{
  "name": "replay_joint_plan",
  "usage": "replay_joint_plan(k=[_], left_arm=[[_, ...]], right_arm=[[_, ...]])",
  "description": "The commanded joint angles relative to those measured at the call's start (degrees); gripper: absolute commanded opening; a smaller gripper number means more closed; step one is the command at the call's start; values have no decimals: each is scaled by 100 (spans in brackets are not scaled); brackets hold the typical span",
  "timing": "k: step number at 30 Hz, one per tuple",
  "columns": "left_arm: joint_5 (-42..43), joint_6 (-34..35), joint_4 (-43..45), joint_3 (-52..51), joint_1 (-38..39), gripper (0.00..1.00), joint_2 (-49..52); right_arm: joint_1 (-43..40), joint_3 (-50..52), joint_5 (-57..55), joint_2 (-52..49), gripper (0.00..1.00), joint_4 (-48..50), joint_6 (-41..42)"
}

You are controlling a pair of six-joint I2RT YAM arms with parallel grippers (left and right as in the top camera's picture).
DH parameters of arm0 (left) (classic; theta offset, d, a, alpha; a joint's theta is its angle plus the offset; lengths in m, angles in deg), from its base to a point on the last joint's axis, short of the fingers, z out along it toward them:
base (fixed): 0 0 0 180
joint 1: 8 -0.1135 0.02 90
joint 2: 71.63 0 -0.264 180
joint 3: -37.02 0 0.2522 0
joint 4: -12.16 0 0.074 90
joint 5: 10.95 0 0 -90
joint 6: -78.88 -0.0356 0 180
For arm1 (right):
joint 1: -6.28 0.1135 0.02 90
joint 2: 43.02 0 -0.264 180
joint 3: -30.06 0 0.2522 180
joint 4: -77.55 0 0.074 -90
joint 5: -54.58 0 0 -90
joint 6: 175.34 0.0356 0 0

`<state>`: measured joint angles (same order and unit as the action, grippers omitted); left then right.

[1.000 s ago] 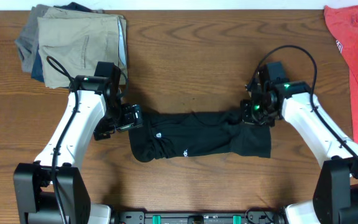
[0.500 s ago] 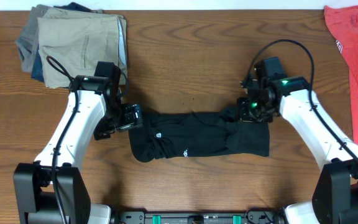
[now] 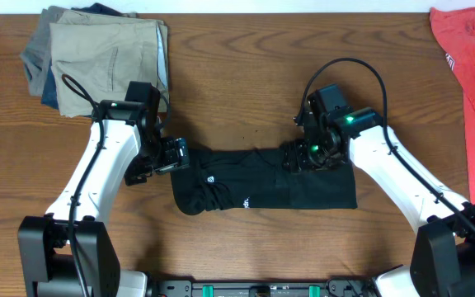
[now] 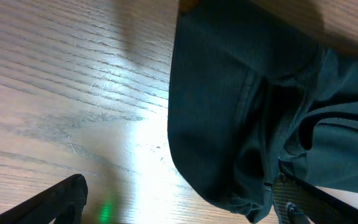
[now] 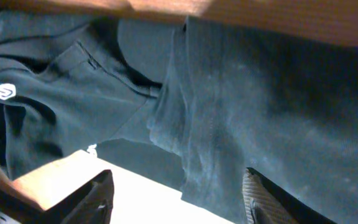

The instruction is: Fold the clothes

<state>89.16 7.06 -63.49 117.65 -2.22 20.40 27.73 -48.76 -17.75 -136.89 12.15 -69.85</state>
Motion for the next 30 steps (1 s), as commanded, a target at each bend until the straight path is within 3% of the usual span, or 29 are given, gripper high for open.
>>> replay_joint_plan(k=[1, 9, 11, 15, 17, 30], left_arm=[[-33, -7, -20, -39, -9, 96, -17], [-33, -7, -17, -39, -9, 96, -17], [-33, -7, -15, -39, -9, 96, -17], [-33, -7, -13, -39, -9, 96, -17], [-33, -7, -13, -39, -9, 96, -17], [-33, -7, -15, -39, -9, 96, -17]], right_arm=[[-188, -118, -144, 101, 64, -236, 28], [-1060, -446, -1274, 96, 58, -1034, 13], [-1250, -407, -1462, 96, 50, -1029, 13], [-1502, -210, -1467, 96, 13, -704, 9], [-1517, -46, -1467, 94, 1, -452, 11], [-1471, 1215, -1338, 92, 1, 1047, 37]])
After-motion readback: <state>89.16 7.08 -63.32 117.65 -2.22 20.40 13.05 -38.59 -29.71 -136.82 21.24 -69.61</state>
